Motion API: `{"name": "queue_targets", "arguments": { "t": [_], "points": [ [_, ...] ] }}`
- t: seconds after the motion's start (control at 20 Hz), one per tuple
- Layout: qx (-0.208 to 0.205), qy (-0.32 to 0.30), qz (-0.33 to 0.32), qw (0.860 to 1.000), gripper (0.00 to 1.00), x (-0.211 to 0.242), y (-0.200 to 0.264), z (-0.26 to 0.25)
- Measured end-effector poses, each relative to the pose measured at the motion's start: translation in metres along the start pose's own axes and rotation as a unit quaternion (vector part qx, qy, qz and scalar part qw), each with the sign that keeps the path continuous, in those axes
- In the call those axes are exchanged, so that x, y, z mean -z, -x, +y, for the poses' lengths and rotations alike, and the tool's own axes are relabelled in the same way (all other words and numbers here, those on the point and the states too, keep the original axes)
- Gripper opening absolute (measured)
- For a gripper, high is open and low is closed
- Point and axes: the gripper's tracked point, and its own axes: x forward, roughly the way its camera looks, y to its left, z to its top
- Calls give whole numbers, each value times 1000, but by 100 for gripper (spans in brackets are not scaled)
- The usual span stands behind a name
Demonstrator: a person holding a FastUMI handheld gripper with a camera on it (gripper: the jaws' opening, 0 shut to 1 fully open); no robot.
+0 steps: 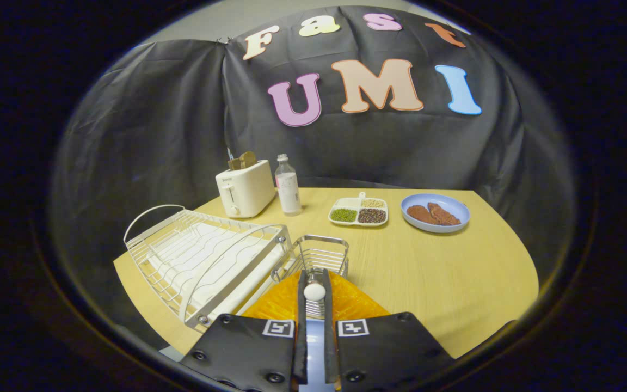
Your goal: Take the plate from the dish rack, then take the spoon from the basket and place it into the plate.
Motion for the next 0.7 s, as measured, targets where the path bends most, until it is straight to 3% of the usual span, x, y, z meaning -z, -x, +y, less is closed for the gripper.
{"name": "queue_targets", "arguments": {
  "t": [0.7],
  "points": [
    [43,-3,-50,998,7,-62,44,6]
  ]
}}
